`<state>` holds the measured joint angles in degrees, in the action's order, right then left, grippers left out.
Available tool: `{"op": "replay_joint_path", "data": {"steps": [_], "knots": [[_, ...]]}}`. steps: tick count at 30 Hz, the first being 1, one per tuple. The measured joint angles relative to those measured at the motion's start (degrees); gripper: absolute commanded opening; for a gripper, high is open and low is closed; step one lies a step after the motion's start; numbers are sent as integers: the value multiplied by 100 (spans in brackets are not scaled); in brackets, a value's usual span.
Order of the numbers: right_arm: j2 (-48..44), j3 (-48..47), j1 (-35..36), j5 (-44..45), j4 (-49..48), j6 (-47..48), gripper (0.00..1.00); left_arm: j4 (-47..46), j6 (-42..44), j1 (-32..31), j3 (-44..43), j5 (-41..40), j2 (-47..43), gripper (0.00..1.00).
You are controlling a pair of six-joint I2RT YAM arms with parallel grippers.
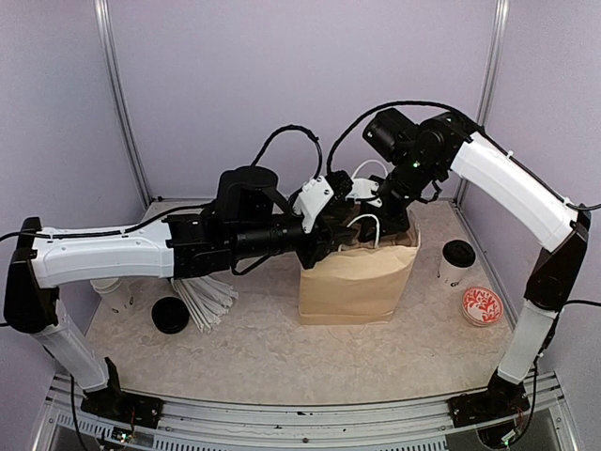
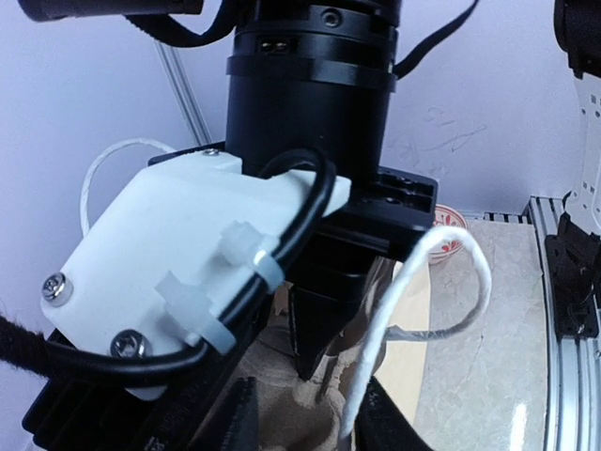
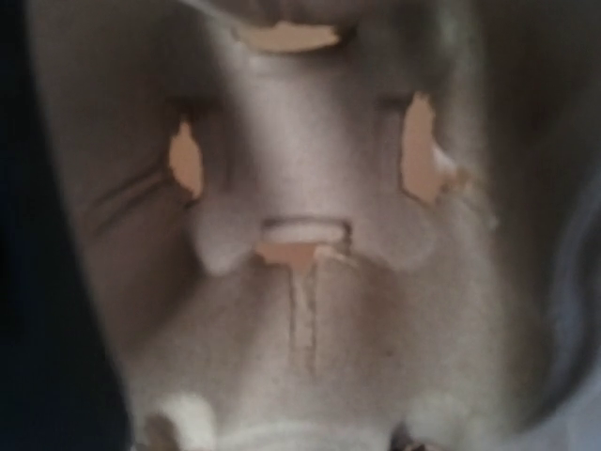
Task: Pack the takeout coffee
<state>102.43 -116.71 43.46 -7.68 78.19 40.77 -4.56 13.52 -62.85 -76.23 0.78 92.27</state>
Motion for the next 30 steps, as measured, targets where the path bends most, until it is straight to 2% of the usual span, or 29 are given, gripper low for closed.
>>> {"op": "replay_joint_path", "data": {"steps": [5,10,16,30], "knots": [[0,11,0,11,0,-13,14,63,129,-72,-205,33,157,0],[-2,31,0,96,0,-20,14,208,245,-289,-267,177,157,0],[-63,122,0,151,9,-20,14,402,341,-551,-136,-92,-107,0],[-195,420,61,221,-24,20,14,284,348,-614,321,-341,-756,0]]}}
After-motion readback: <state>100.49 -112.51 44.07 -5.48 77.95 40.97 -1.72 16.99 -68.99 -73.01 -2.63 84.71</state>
